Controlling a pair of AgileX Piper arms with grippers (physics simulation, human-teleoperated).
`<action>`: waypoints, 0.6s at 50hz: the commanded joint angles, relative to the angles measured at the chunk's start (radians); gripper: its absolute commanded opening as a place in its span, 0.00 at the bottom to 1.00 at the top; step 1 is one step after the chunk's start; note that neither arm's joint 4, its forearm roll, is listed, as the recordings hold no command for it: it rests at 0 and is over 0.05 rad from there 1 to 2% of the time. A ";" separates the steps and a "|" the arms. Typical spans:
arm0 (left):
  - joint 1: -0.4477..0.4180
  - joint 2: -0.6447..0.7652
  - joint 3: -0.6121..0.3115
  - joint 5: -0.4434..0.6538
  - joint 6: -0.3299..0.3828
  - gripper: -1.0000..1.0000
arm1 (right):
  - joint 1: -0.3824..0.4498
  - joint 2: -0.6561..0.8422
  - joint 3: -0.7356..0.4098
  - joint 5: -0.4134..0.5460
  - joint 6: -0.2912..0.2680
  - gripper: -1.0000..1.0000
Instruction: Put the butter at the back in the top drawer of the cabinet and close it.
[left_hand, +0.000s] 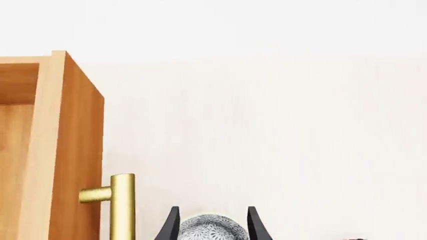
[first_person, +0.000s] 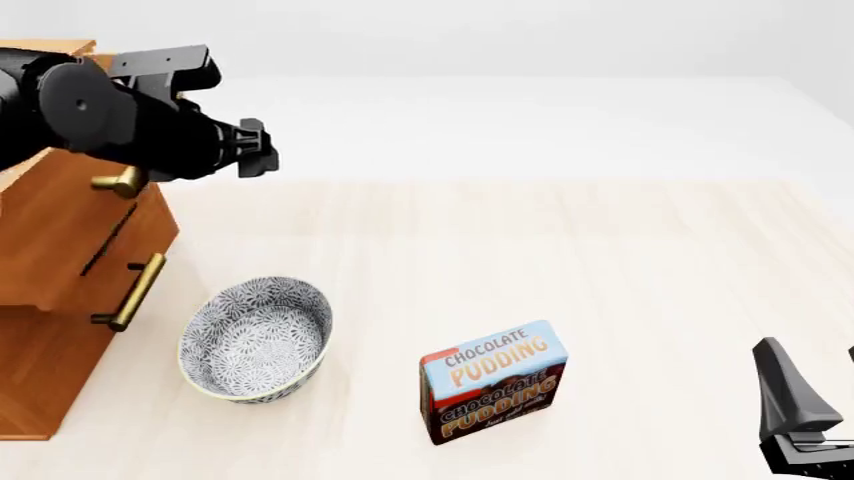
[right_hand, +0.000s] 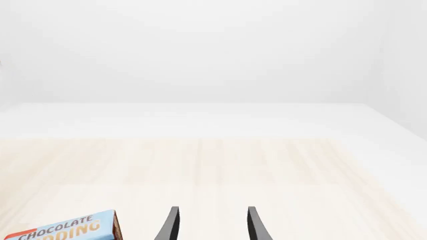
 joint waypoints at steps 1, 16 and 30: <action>0.179 -0.089 0.121 -0.012 0.058 1.00 | 0.000 0.000 0.000 0.000 0.000 1.00; 0.248 -0.140 0.162 -0.009 0.079 1.00 | 0.000 0.000 0.000 0.000 0.000 1.00; 0.298 -0.175 0.171 0.003 0.076 1.00 | 0.000 0.000 0.000 0.000 0.000 1.00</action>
